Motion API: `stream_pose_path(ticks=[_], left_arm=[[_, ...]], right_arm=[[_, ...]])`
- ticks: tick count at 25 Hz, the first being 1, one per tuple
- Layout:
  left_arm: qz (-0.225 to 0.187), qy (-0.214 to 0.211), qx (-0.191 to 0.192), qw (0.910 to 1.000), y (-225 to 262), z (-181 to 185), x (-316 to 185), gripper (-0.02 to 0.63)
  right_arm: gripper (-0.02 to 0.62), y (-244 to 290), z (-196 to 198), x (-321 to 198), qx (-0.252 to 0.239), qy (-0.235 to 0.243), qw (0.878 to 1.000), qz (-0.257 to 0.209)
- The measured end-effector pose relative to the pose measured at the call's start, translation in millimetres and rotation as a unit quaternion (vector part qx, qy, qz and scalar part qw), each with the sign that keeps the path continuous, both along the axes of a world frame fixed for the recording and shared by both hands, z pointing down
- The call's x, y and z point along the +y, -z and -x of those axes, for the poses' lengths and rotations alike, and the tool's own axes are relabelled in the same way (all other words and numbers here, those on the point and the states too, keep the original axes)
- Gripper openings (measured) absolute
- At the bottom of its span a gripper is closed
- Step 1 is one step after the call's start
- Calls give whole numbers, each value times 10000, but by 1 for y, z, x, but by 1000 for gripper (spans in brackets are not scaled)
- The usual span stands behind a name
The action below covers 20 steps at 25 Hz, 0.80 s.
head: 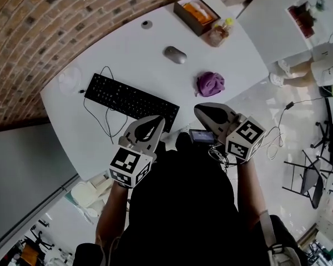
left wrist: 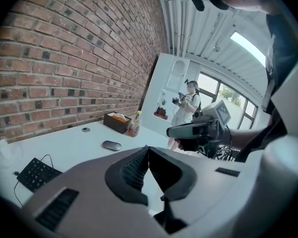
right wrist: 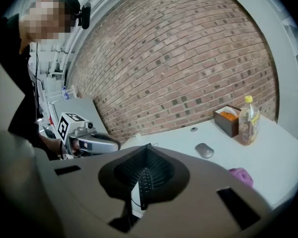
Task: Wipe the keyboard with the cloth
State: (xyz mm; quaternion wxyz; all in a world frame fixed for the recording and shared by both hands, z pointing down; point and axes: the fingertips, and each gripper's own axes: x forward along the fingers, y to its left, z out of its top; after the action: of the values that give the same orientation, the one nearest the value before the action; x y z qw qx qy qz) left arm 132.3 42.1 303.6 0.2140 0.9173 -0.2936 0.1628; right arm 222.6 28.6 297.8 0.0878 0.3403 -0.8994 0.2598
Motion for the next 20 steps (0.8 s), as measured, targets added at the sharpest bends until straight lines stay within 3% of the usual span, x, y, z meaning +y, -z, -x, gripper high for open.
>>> stream_pose_path(ticks=[10, 20], left_arm=[[205, 530, -201, 9982, -10, -19, 0, 15], [413, 1036, -335, 9932, -17, -32, 9, 15]], right_arm=[[18, -49, -64, -30, 711, -186, 9969, 277], [21, -102, -101, -47, 1433, 26, 9874, 678]])
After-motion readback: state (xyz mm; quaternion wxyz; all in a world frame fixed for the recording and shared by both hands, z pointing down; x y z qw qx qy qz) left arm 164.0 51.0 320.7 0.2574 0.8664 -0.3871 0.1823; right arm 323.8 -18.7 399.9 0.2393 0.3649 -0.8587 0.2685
